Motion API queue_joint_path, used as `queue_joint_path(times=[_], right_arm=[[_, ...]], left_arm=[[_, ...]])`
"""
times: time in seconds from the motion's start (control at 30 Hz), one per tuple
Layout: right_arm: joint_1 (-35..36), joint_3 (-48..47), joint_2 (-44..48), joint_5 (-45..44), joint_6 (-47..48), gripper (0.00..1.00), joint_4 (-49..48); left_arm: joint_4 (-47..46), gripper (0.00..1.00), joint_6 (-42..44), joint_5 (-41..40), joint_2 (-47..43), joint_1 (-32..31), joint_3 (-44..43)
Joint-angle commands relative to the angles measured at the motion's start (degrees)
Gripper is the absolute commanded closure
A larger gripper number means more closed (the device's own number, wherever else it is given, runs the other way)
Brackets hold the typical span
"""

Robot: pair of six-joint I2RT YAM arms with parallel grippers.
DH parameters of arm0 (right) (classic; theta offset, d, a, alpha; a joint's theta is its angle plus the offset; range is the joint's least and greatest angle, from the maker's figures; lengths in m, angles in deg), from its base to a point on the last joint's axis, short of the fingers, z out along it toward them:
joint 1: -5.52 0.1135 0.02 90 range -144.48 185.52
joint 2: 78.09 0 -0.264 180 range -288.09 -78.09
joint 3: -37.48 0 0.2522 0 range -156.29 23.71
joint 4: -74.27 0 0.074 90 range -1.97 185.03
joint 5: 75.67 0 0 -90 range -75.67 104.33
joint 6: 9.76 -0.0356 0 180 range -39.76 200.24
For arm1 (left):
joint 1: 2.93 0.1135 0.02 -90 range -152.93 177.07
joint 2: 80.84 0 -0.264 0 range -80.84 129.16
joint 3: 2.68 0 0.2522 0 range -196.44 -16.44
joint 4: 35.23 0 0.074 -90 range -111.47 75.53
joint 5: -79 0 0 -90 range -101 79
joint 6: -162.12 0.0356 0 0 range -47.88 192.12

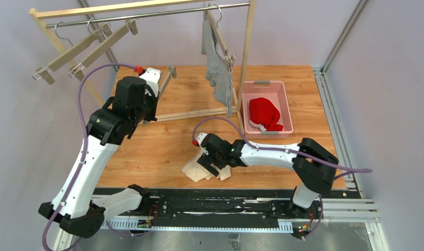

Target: Remove the underwear clipped to the hanger

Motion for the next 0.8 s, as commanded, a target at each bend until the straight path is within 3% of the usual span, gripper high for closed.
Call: queue_joint_path(times=[0.0,0.07,0.17,0.33,0.53,0.67,0.77], right_arm=[[1.6,1.0,-4.4,3.0,-3.7,0.17,-0.8],[1.6,0.9,-5.8,3.4,-4.6,0.37,-0.6],[1.6,1.1,-5.2,2.0,-5.9,0.96,-0.2],[1.6,0.9,3.3,-5.3,-6.2,1.00,4.2],[-0.2,0.7,21.1,-23.8,-6.4,0.99,10.1],[-6.0,0.7,32.2,-29.5,-5.0,0.99,10.4],[-15.3,-0.1,38.1,-28.9,-4.6,0.99,10.8]], left_arm=[[-6.6,1.00,0.9,0.0,1.9,0.0,-6.6],[-7.4,1.00,1.4,-1.0,3.2,0.1,-8.6],[-7.2,1.00,2.2,-1.9,6.1,0.8,-12.8],[-7.0,1.00,2.5,1.4,10.6,3.9,-18.6],[-6.8,1.00,2.7,4.3,13.4,6.9,-25.4],[-6.7,1.00,2.1,7.5,15.1,9.3,-29.1],[-7.0,1.00,1.0,10.9,16.7,11.3,-31.5]])
